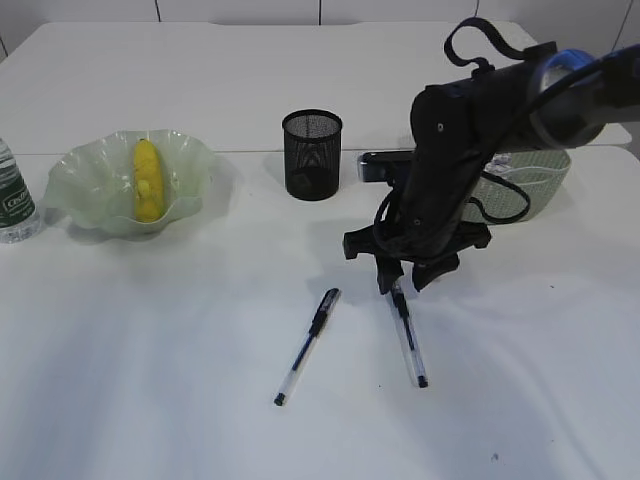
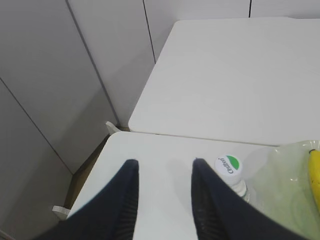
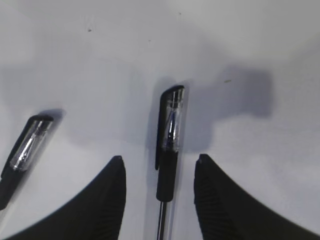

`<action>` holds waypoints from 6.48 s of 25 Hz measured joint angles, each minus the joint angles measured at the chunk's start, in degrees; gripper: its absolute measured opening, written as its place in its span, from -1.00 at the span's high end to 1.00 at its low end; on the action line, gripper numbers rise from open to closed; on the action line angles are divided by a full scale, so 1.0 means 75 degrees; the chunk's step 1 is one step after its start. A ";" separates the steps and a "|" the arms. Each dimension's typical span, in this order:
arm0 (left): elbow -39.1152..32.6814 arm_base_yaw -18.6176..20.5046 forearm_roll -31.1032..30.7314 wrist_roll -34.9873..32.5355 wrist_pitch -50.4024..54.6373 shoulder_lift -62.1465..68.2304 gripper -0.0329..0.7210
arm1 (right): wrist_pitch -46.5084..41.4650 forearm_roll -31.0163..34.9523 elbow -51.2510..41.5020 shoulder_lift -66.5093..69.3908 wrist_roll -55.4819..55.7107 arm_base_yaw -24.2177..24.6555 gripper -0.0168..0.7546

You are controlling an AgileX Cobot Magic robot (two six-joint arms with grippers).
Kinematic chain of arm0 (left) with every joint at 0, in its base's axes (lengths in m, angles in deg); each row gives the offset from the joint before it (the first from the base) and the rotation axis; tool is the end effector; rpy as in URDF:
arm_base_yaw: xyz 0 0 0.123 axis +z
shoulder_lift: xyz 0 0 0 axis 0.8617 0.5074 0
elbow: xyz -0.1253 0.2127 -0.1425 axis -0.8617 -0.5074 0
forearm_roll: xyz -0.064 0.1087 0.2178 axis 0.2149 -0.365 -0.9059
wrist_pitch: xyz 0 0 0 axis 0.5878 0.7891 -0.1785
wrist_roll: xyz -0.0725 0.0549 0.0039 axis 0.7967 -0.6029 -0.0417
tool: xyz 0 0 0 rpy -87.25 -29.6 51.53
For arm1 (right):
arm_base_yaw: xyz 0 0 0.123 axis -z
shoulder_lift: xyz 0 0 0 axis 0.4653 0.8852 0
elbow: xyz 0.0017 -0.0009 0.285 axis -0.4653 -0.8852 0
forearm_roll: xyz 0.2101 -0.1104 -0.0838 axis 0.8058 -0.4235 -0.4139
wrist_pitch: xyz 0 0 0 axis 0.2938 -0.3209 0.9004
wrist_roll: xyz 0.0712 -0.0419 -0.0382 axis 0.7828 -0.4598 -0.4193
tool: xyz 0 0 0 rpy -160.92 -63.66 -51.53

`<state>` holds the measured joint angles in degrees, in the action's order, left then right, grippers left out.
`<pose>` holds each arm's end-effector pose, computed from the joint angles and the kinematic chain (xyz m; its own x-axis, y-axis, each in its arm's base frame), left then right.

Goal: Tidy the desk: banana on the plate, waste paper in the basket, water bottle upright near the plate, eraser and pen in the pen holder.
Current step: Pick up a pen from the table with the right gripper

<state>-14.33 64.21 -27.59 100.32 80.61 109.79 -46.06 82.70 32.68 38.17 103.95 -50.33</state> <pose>0.2819 0.0432 0.3569 -0.3297 -0.0071 -0.9441 -0.2796 0.9558 0.0905 0.3909 0.1643 0.1506 -0.9774 -0.0980 -0.1872 -0.1131 0.9910 0.0713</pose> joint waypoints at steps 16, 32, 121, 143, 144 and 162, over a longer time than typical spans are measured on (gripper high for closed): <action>0.0000 0.0000 0.0000 0.0000 0.0000 0.0000 0.27 | -0.0028 0.0013 0.0060 0.0395 0.0098 0.0000 0.09; 0.0000 0.0000 0.0000 0.0000 0.0000 0.0000 0.27 | -0.0028 -0.0014 0.0060 0.0406 0.0113 0.0000 0.09; 0.0000 0.0000 -0.0014 0.0000 0.0151 0.0000 0.27 | -0.0184 -0.0046 0.0679 0.0738 0.0098 0.0000 0.81; 0.0000 0.0000 -0.0024 0.0000 0.0156 0.0000 0.27 | -0.0237 0.0231 0.0679 0.0813 0.0098 0.0000 0.62; 0.0000 0.0000 -0.0024 0.0000 0.0156 0.0000 0.27 | -0.0237 0.0243 0.0679 0.0813 0.0098 0.0000 0.62; 0.0000 0.0000 -0.0024 0.0000 0.0156 0.0000 0.27 | -0.0267 0.0243 0.0679 0.0813 0.0022 0.0000 0.70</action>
<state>-14.33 64.21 -27.78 100.32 81.78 109.79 -48.06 84.53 37.77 44.26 104.11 -50.33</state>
